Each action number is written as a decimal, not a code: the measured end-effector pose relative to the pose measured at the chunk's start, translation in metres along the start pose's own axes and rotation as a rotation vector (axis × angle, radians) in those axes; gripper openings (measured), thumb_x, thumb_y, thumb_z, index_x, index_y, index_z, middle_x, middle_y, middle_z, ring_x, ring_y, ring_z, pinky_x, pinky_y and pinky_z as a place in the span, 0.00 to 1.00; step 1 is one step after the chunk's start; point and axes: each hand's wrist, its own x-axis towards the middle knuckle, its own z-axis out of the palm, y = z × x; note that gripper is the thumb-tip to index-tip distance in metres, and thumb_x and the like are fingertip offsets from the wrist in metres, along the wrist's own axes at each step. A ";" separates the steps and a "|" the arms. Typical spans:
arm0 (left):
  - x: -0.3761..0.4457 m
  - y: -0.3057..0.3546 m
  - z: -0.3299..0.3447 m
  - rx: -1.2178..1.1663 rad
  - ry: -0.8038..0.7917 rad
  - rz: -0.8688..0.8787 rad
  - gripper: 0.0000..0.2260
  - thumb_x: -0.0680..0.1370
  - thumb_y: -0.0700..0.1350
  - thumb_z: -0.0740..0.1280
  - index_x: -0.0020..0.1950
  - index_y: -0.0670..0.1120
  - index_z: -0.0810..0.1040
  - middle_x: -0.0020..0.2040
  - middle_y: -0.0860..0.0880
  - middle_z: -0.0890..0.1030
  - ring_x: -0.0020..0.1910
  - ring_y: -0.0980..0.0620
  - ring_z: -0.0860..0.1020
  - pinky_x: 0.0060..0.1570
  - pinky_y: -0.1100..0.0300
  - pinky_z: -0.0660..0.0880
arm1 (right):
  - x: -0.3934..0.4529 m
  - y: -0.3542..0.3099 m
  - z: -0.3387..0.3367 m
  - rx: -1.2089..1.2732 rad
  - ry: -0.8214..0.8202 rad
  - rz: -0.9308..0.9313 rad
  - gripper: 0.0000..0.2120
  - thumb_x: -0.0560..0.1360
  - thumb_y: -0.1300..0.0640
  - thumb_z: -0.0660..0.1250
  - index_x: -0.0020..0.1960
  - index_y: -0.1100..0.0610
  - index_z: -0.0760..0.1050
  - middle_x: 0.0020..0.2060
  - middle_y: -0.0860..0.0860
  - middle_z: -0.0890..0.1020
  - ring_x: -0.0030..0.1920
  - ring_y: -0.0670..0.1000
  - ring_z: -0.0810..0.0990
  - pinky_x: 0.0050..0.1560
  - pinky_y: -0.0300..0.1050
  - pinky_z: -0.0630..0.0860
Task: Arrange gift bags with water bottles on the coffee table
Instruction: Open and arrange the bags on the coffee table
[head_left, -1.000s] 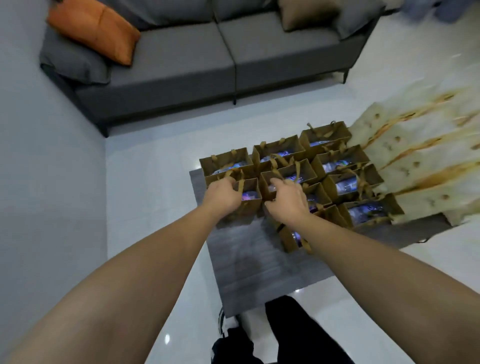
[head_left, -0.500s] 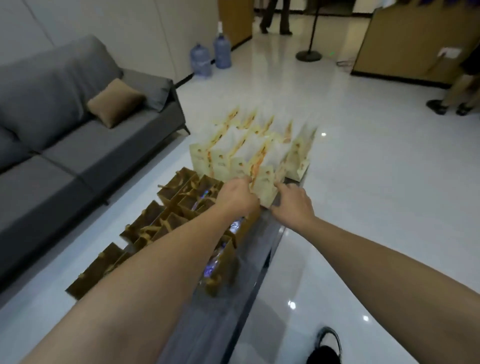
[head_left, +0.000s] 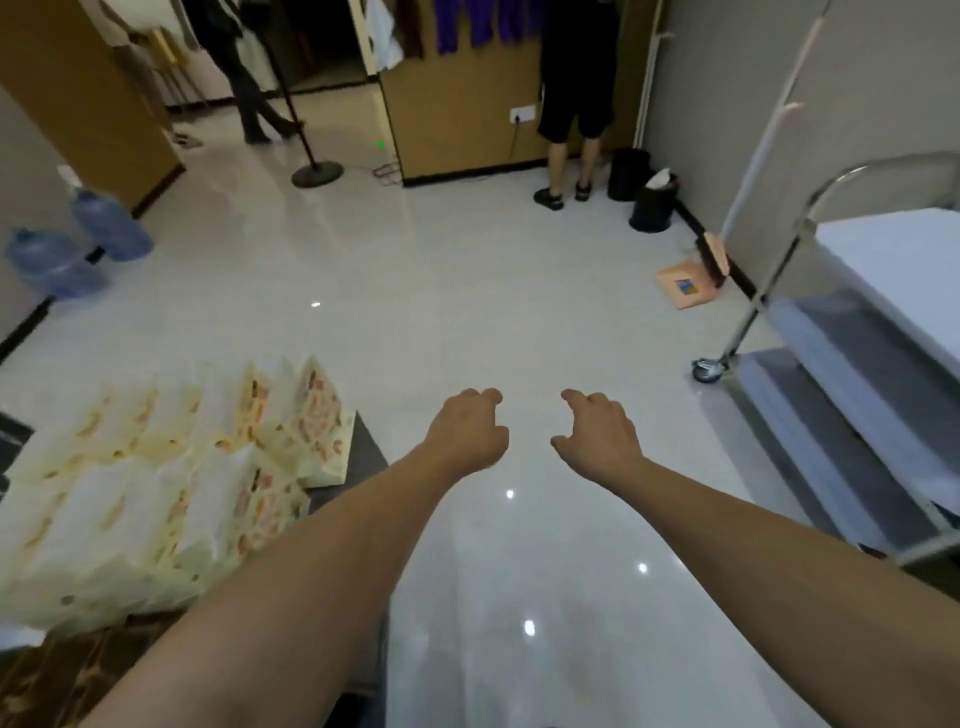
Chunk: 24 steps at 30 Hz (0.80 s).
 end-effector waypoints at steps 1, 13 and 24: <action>0.021 0.017 0.003 0.014 -0.020 0.034 0.25 0.80 0.46 0.63 0.78 0.46 0.65 0.72 0.42 0.71 0.71 0.43 0.69 0.66 0.53 0.68 | 0.011 0.018 -0.008 0.019 0.014 0.040 0.32 0.78 0.51 0.68 0.78 0.53 0.61 0.68 0.57 0.72 0.68 0.60 0.70 0.64 0.53 0.69; 0.278 0.212 0.061 0.088 -0.279 0.456 0.24 0.81 0.47 0.64 0.77 0.46 0.67 0.71 0.42 0.72 0.70 0.42 0.71 0.64 0.54 0.70 | 0.147 0.201 -0.094 0.137 0.170 0.560 0.28 0.77 0.50 0.69 0.74 0.55 0.67 0.66 0.58 0.74 0.66 0.61 0.73 0.62 0.53 0.74; 0.444 0.350 0.097 0.225 -0.488 0.726 0.25 0.80 0.45 0.64 0.77 0.46 0.68 0.72 0.41 0.72 0.70 0.41 0.71 0.64 0.55 0.70 | 0.234 0.292 -0.142 0.281 0.232 0.906 0.30 0.78 0.52 0.68 0.77 0.54 0.63 0.69 0.58 0.73 0.68 0.60 0.71 0.64 0.52 0.72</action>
